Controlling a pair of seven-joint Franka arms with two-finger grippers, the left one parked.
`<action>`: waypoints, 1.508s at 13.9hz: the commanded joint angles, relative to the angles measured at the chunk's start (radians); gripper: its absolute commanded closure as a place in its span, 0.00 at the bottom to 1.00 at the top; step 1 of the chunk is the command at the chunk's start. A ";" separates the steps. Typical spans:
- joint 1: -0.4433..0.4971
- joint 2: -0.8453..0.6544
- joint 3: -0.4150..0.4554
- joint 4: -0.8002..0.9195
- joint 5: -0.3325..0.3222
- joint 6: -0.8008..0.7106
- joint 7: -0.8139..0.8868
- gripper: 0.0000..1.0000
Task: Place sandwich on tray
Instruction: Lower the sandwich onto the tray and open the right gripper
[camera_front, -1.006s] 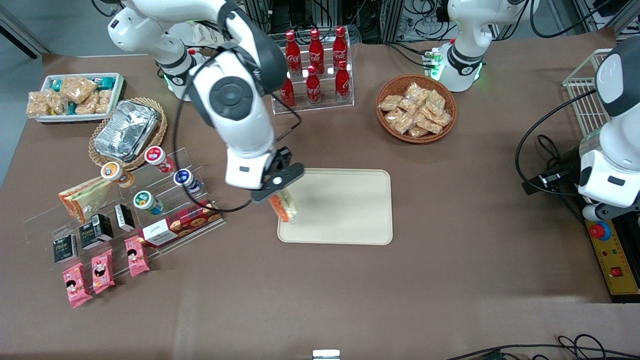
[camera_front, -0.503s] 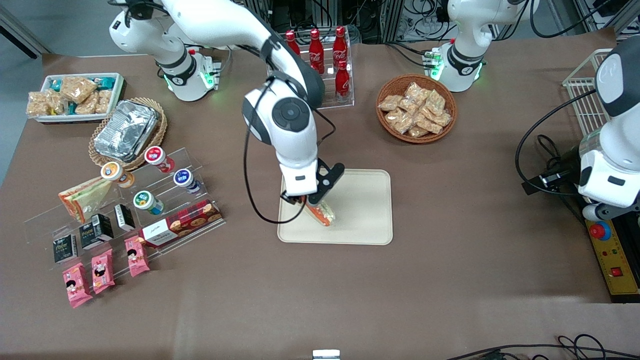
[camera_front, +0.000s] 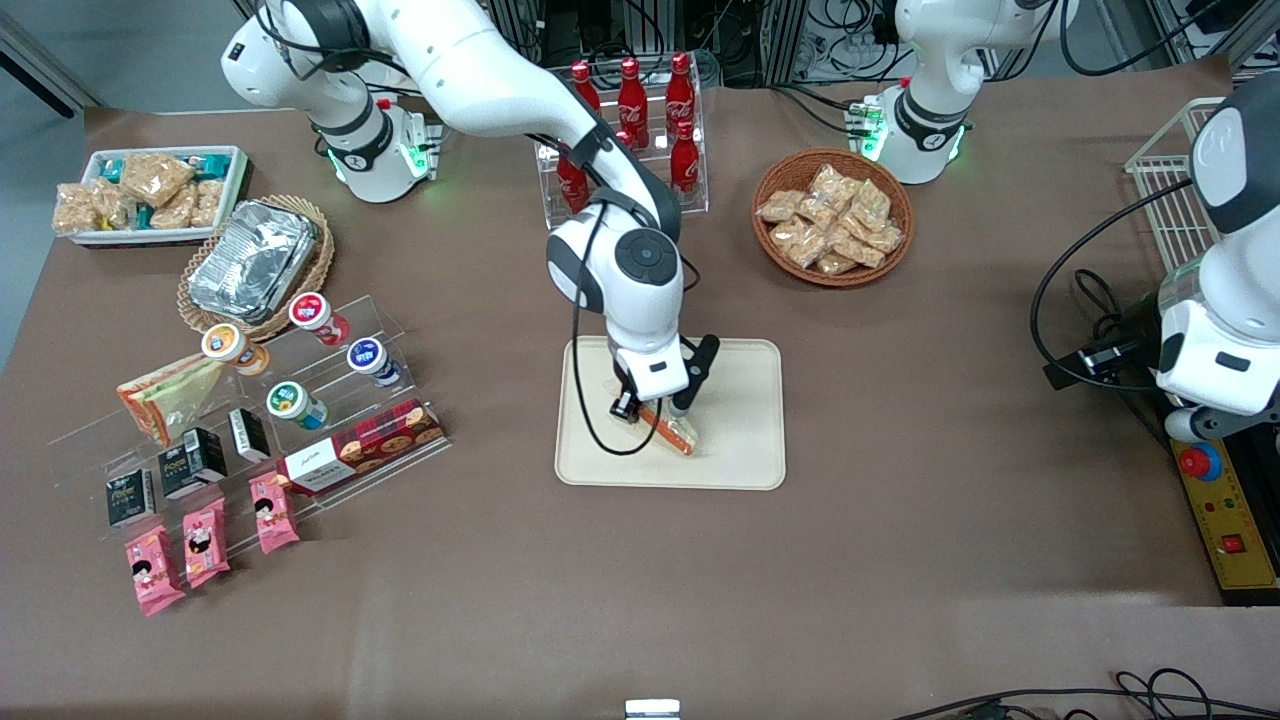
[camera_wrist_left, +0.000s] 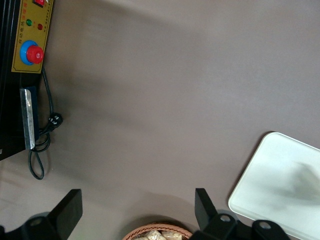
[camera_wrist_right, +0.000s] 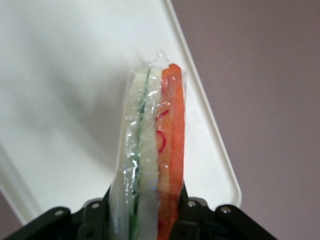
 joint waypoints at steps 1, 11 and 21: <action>0.008 0.041 -0.014 0.021 -0.018 0.044 -0.067 0.53; -0.018 0.070 -0.017 0.017 -0.088 0.064 -0.103 0.29; -0.084 -0.022 -0.040 0.010 0.192 -0.126 -0.016 0.05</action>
